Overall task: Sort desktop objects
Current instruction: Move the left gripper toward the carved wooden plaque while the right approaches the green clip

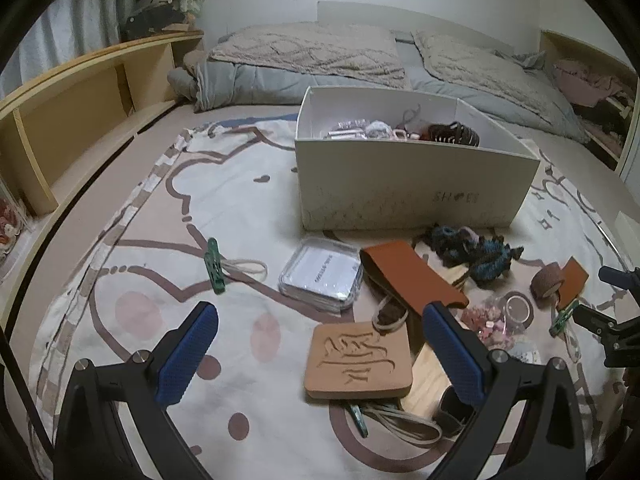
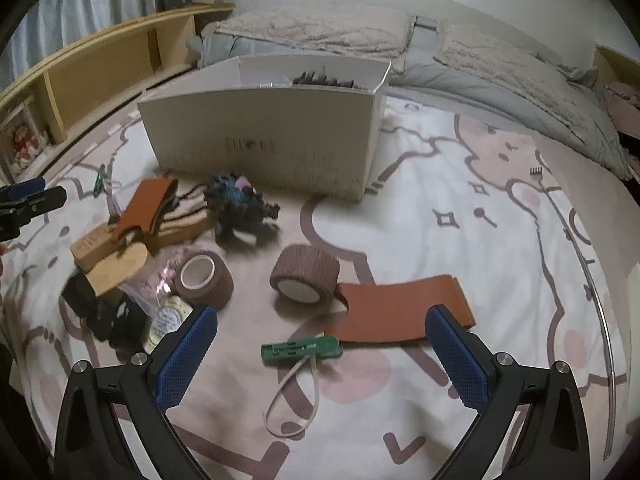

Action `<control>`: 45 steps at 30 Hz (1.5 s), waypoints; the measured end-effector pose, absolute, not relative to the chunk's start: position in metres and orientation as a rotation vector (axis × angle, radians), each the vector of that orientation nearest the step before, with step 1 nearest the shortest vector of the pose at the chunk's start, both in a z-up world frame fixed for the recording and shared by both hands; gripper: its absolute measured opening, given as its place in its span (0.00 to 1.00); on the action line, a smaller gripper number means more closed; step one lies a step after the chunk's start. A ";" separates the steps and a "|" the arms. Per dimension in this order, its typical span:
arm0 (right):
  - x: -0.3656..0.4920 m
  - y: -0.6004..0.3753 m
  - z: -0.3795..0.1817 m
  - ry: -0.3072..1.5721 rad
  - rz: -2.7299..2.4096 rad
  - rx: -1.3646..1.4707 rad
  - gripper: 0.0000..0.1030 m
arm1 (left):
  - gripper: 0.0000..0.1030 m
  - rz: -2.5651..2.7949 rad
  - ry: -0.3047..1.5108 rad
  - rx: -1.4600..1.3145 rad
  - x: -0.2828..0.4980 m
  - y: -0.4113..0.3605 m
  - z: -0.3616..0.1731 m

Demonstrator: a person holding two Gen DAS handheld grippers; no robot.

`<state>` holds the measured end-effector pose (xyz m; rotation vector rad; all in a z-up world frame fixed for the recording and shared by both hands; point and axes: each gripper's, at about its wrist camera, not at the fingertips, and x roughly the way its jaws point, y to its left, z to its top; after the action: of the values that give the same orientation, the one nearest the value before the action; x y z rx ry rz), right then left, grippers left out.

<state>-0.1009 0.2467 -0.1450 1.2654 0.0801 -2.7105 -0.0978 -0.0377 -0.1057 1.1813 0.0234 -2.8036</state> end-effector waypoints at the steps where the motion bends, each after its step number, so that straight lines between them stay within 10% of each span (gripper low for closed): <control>1: -0.101 0.247 -0.147 0.081 -2.707 1.273 1.00 | 1.00 -2.799 0.023 1.191 -0.098 -0.037 -0.108; 45: -0.096 0.243 -0.200 0.056 -2.536 1.445 1.00 | 1.00 -2.725 0.058 1.488 -0.119 -0.030 -0.160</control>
<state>-0.0956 0.2430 -0.2003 1.4451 0.0561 -2.5355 -0.1191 -0.0305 -0.1599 1.4879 0.0579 -2.7254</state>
